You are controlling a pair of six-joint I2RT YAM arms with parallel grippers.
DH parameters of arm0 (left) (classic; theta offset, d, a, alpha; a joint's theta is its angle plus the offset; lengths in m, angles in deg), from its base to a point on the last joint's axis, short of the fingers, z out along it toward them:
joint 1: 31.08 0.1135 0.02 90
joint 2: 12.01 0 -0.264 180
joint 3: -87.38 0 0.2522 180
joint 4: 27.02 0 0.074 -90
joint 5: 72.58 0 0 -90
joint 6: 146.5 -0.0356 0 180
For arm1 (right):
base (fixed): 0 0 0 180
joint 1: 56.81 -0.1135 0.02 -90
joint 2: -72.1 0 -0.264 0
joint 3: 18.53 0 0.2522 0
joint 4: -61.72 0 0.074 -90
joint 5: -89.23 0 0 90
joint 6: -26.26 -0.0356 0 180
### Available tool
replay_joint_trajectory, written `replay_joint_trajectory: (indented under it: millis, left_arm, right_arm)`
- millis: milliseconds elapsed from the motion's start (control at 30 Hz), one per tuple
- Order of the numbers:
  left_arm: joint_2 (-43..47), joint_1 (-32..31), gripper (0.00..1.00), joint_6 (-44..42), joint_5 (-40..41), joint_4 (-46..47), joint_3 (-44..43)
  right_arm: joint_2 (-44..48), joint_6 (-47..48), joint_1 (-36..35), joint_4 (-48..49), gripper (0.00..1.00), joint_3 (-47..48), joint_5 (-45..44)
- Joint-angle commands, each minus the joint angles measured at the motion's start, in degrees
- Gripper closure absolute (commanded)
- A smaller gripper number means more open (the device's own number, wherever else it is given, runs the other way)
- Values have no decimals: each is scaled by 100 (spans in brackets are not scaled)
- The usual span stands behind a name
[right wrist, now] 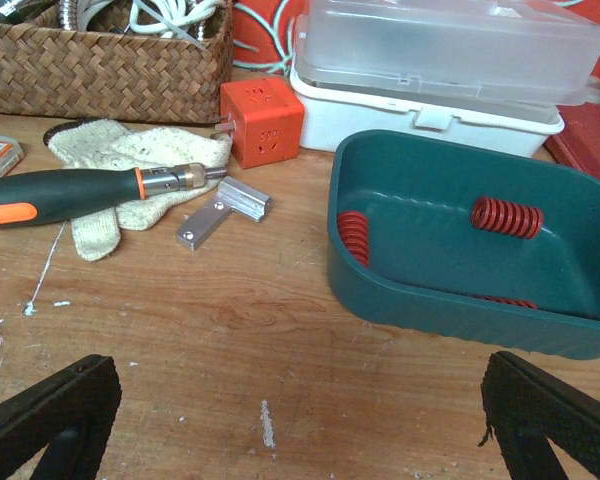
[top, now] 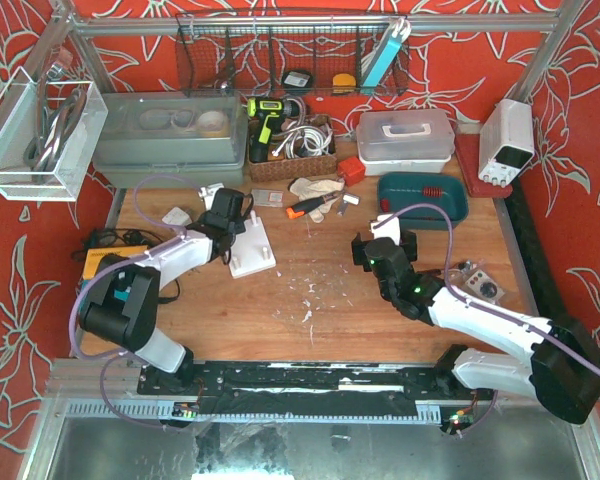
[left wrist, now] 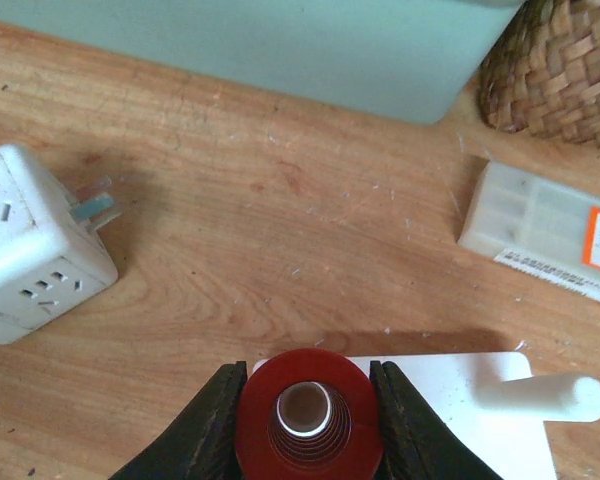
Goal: Install the large spring
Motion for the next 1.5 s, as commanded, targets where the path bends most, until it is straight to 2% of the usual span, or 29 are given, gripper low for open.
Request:
replay_joint_trajectory:
  millis: [0, 133, 433, 600, 733, 833, 867, 967, 1033, 1133, 1300, 1467]
  left_arm:
    - [-213, 17, 91, 24, 126, 55, -46]
    - [-373, 19, 82, -25, 178, 100, -74]
    - [-264, 19, 44, -122, -145, -12, -273]
    - [249, 2, 36, 44, -460, -2, -135]
    - [859, -111, 28, 127, -997, 170, 94]
    - [1408, -431, 13, 197, -1645, 640, 463]
    - [1583, -556, 2, 217, -1840, 831, 671]
    - [2046, -892, 0, 171, -2393, 1404, 1117]
    - [2245, -1138, 0, 49, -2459, 1496, 1239]
    - [2431, -1649, 0, -383, -2317, 1513, 1345]
    - [2602, -2358, 0, -815, -2297, 2117, 1910]
    - [2609, -2463, 0, -1038, -2258, 2455, 2271]
  right_arm:
    - [-44, 29, 17, -60, 1, 45, -101]
    - [-57, 29, 24, -65, 1, 51, -98]
    - [-72, 29, 33, -90, 1, 73, -147]
    - [65, -85, 153, -255, 1, 110, -80]
    - [205, -701, 670, -596, 3, 200, 407]
    - [241, -1328, 1240, -973, 4, 354, 799]
    - [231, -1524, 1369, -1095, 5, 426, 839]
    - [53, -1827, 1707, -1458, 5, 772, 1026]
    - [-231, -1612, 2064, -1614, 7, 1241, 1540]
    - [-841, -1825, 2577, -2253, 14, 1914, 1449]
    - [-1564, -2369, 3275, -2130, 25, 2362, 1797]
    - [-2466, -3013, 3808, -2071, 41, 2894, 2167]
